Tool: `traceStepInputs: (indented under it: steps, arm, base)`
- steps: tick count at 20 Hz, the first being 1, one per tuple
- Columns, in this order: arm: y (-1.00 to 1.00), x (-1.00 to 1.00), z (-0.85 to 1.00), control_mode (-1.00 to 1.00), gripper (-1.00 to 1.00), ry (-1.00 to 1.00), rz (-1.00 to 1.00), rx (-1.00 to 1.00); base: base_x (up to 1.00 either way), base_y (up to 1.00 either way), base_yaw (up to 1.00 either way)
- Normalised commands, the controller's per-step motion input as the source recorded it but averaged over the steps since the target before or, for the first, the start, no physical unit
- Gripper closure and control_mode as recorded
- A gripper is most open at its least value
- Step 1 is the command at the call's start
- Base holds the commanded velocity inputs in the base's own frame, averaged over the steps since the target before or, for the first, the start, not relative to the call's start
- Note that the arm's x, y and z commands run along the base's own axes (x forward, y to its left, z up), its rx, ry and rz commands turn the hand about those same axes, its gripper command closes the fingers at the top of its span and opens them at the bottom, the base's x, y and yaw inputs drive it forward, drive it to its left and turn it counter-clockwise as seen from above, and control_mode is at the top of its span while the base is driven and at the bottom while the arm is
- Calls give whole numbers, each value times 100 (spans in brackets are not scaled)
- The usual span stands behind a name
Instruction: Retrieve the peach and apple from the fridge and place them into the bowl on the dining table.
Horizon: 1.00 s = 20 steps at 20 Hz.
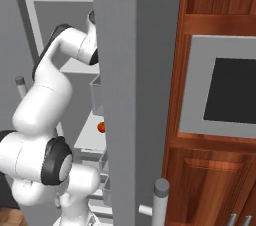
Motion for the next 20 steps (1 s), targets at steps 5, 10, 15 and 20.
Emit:
traceStepInputs:
  steps: [5,10,15,20]
  arm:
    - [-30,-100,8,-100,100,-18,-6,0]
    - [-3,-100,13,-100,100,-7,-11,0]
    - [0,-60,1,100,100,0,-11,0]
    - [0,0,0,100,100,0,0,0]
  base:
    - [0,0,0]
    - [0,0,0]
    - [-40,0,-11]
    - [-100,0,-37]
